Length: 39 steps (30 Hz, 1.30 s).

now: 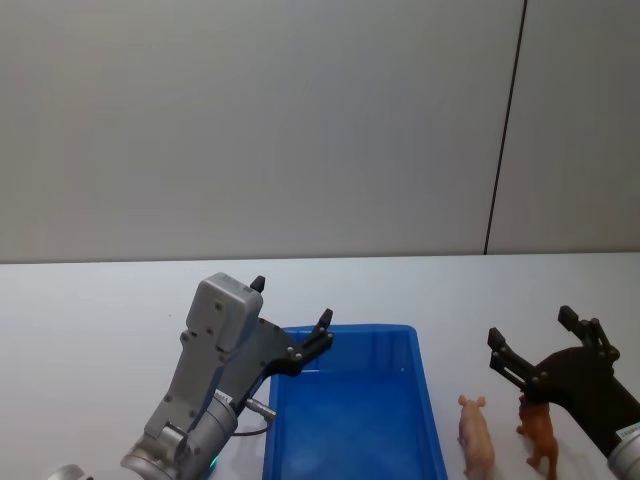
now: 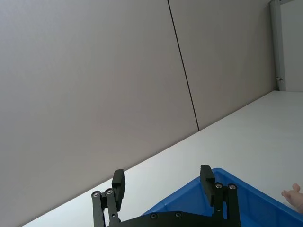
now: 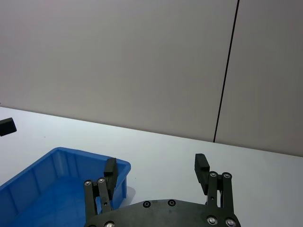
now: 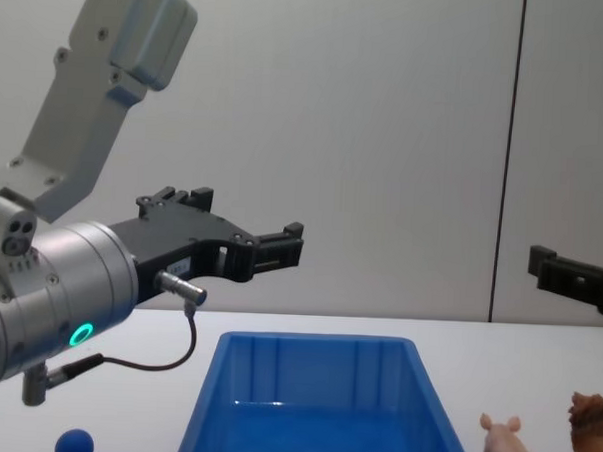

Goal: Pick up the two dolls from the table and place them into the box.

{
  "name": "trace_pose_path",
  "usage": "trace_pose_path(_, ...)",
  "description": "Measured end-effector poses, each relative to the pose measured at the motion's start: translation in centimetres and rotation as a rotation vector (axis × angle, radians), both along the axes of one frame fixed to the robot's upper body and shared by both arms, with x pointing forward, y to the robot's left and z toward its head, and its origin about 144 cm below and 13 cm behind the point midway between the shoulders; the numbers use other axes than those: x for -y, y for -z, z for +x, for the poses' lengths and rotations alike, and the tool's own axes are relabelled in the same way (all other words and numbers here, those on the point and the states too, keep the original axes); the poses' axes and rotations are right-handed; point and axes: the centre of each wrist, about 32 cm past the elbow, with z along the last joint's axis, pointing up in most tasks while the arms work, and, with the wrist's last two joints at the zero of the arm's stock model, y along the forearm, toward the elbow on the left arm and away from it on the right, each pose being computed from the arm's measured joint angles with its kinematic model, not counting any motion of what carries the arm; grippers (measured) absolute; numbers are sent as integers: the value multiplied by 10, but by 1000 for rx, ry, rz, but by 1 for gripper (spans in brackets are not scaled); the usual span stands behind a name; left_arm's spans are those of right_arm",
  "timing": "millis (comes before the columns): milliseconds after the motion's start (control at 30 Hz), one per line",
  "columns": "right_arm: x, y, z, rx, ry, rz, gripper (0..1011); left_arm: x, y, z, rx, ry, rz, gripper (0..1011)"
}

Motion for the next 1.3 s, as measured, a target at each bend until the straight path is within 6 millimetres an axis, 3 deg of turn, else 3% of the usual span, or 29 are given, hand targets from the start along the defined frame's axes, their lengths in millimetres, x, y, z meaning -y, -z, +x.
trace_pose_path(1300,3,2,-1,-45,30,-16,1001,0,0,0,0,0,0,1001)
